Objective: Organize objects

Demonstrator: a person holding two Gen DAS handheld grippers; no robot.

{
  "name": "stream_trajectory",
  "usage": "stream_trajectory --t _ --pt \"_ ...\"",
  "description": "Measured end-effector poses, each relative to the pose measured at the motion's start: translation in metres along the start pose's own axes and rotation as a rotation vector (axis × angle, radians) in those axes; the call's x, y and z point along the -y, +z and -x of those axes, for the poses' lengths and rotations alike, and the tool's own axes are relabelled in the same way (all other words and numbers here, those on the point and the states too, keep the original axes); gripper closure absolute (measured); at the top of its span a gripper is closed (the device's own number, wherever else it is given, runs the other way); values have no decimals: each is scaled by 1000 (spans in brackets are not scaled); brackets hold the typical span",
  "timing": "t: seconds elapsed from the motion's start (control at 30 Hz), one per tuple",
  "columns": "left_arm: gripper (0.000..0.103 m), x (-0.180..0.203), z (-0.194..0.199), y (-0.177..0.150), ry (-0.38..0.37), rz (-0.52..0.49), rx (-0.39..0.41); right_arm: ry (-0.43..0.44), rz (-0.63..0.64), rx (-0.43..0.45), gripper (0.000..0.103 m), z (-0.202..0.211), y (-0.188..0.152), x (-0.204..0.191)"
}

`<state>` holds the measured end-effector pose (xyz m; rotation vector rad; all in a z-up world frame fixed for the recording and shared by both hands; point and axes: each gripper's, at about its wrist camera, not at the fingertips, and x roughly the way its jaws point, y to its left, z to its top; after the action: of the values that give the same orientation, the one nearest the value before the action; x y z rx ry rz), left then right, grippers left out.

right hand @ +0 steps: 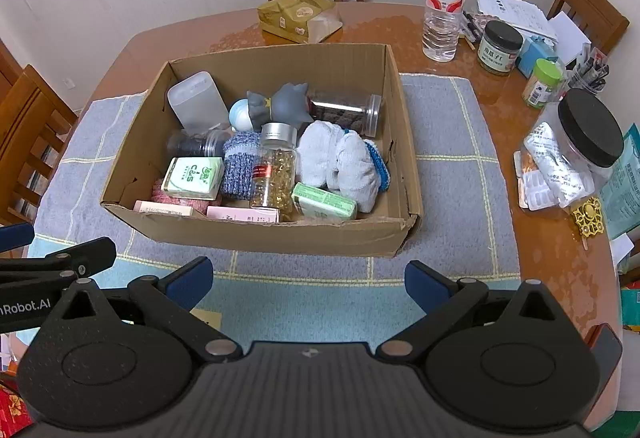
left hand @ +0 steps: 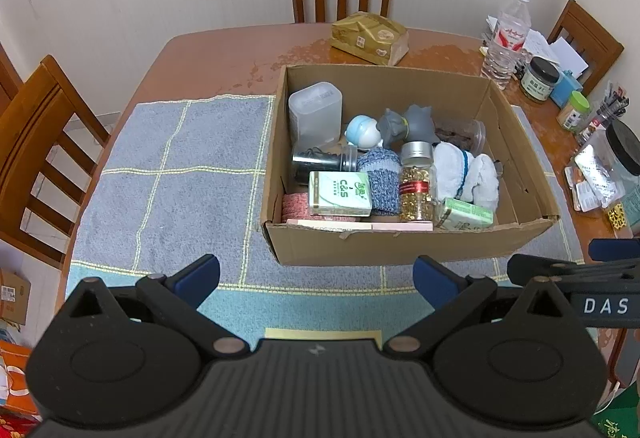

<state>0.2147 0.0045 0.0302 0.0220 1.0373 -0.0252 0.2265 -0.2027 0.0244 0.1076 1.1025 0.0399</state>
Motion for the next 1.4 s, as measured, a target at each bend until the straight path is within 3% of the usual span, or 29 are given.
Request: stream_trajectory --t 1.4 --pt "1 -1 1 4 -5 15 -19 -21 23 -2 0 3 6 -4"
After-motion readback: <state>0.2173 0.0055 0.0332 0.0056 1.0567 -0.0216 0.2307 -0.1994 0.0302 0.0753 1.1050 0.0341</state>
